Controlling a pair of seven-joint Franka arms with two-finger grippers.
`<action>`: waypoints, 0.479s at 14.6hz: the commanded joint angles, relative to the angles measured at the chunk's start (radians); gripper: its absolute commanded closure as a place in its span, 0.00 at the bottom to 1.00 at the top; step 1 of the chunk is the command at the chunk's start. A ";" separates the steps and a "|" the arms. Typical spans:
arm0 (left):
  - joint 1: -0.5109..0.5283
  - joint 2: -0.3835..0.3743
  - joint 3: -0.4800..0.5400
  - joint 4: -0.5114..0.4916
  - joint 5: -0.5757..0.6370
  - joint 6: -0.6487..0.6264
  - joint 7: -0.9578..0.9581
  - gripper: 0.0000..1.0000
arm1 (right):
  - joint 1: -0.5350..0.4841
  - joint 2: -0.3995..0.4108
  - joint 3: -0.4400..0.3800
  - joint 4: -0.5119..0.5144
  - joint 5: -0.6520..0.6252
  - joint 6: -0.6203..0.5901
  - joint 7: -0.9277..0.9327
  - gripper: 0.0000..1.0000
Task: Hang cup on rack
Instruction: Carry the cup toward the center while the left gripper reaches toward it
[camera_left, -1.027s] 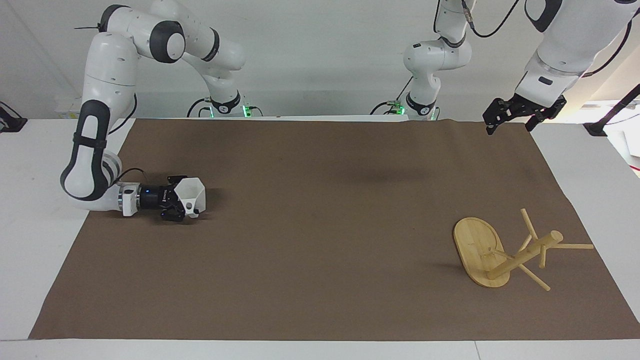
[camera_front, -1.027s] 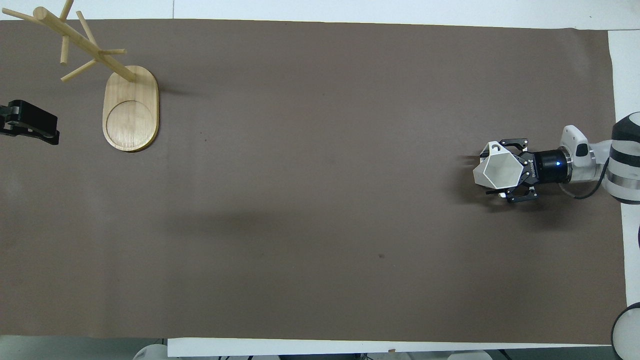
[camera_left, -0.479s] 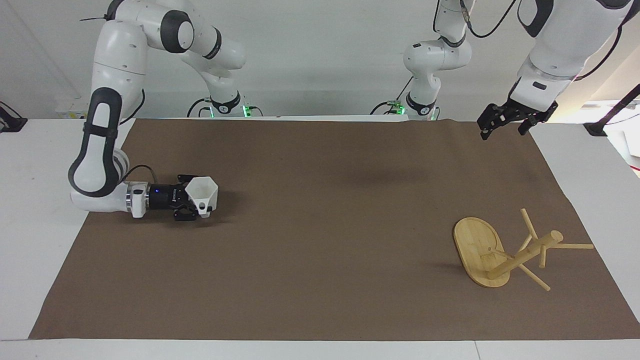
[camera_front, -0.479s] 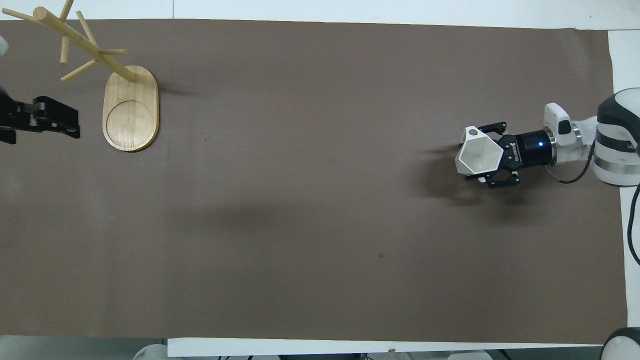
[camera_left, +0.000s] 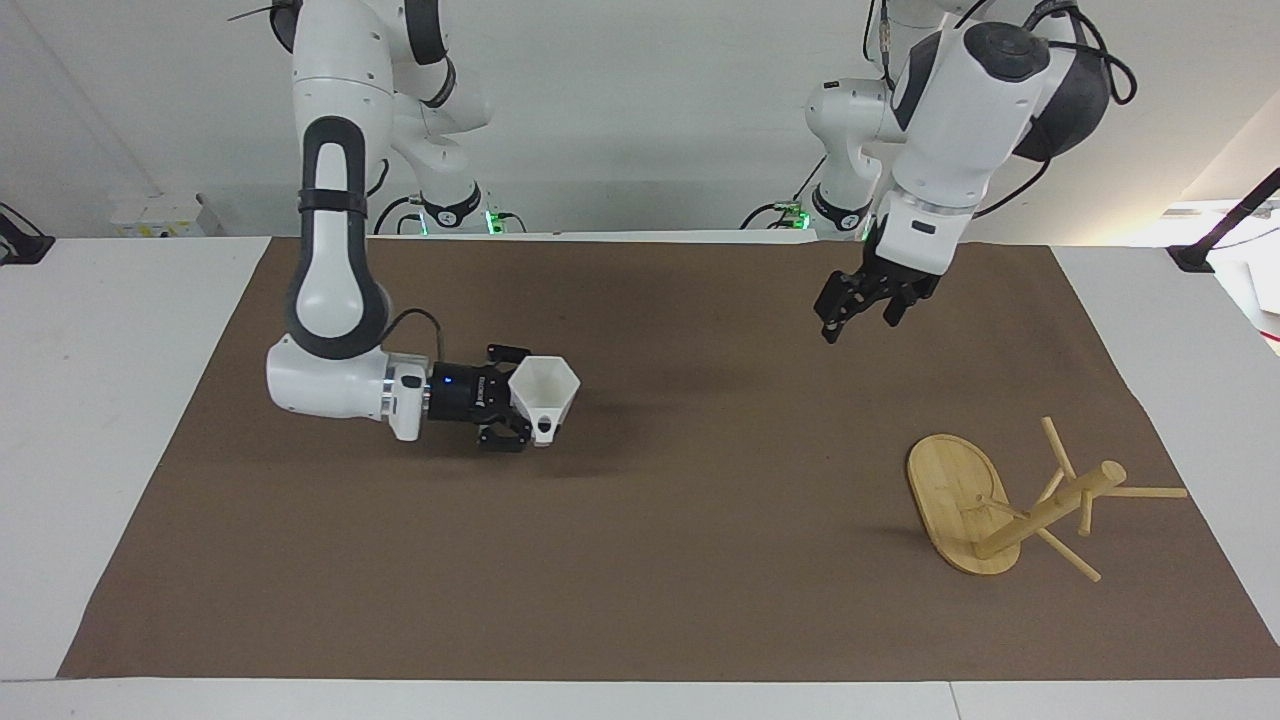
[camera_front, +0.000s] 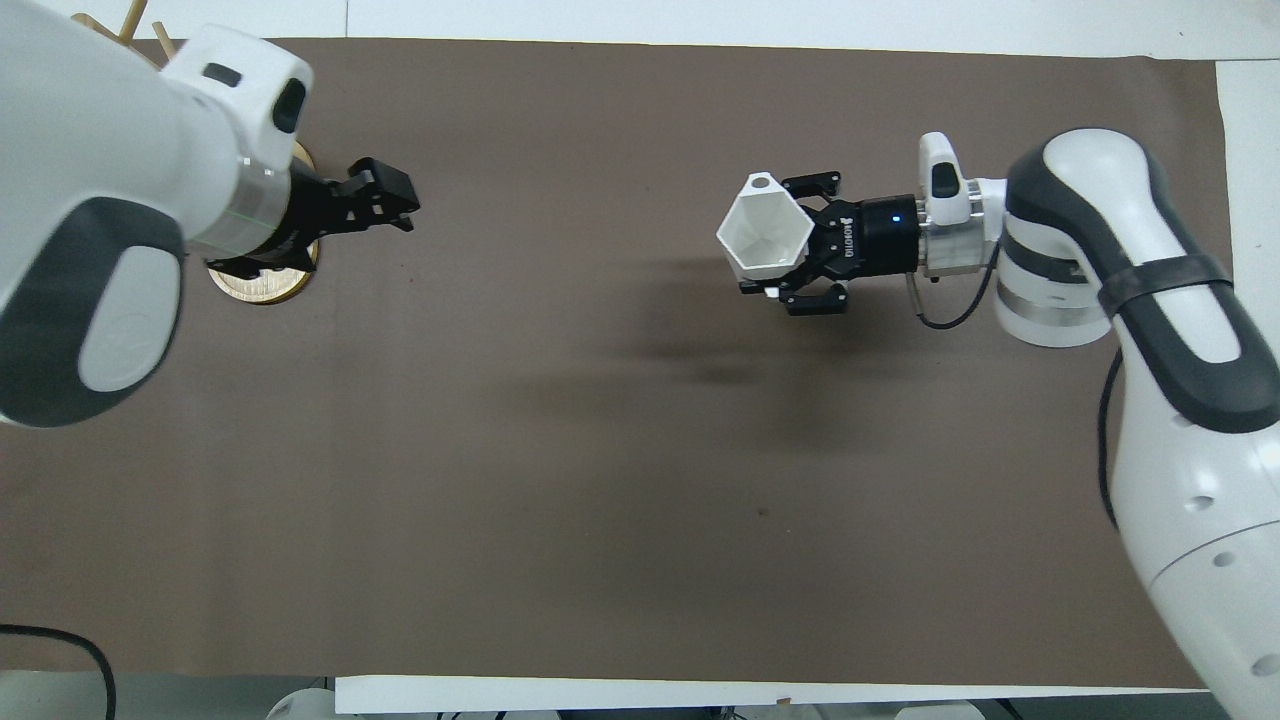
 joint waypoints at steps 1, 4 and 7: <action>-0.102 0.168 0.015 0.197 -0.008 0.001 -0.159 0.01 | 0.108 -0.019 -0.006 -0.003 0.088 0.126 0.056 0.74; -0.176 0.242 0.015 0.248 -0.005 0.047 -0.236 0.01 | 0.208 -0.030 -0.006 -0.005 0.159 0.239 0.084 0.74; -0.179 0.246 0.012 0.213 -0.012 0.077 -0.232 0.09 | 0.226 -0.028 -0.006 -0.005 0.173 0.270 0.086 0.74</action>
